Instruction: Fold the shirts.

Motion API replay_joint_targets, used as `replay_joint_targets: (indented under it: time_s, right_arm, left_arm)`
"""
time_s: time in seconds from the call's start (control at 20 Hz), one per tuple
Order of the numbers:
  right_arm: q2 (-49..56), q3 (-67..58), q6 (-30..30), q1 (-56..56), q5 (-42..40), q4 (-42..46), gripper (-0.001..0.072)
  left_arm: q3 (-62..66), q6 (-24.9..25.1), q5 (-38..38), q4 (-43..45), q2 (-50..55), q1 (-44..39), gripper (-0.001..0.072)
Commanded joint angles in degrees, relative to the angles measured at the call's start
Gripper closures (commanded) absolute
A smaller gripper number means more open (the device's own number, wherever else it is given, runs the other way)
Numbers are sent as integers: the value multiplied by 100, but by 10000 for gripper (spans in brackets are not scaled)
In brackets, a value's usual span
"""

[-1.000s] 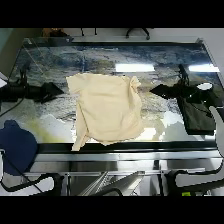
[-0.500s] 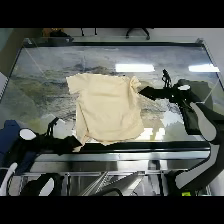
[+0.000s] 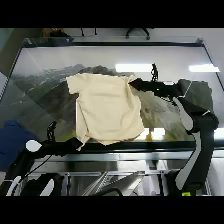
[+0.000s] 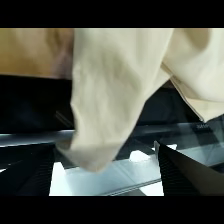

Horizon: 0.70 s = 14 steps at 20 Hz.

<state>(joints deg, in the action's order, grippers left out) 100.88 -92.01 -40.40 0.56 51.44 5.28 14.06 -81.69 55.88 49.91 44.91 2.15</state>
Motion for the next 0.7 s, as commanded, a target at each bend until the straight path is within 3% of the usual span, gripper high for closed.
replay_joint_targets:
  time_s: [0.0,0.1,0.25,0.4,0.55,0.65]
  right_arm:
    - [120,-168,13,-15,7,-164,684]
    - [2,-166,17,-118,96,-118,685]
    - [-387,-157,-144,-470,678,573,687]
    - [-1040,-2,-1073,-826,1620,2481,687]
    - [-2127,1047,-1790,-951,2081,4087,688]
    - [-3084,2155,-2245,-951,2107,4470,687]
  left_arm:
    - [162,90,-590,7,675,-20,309]
    - [715,459,-595,4,1169,-20,696]
    - [1969,684,-743,109,1864,44,692]
    - [3700,682,-691,511,2625,398,693]
    - [5584,660,-599,621,3353,894,694]
    - [6843,599,-514,603,3847,1123,693]
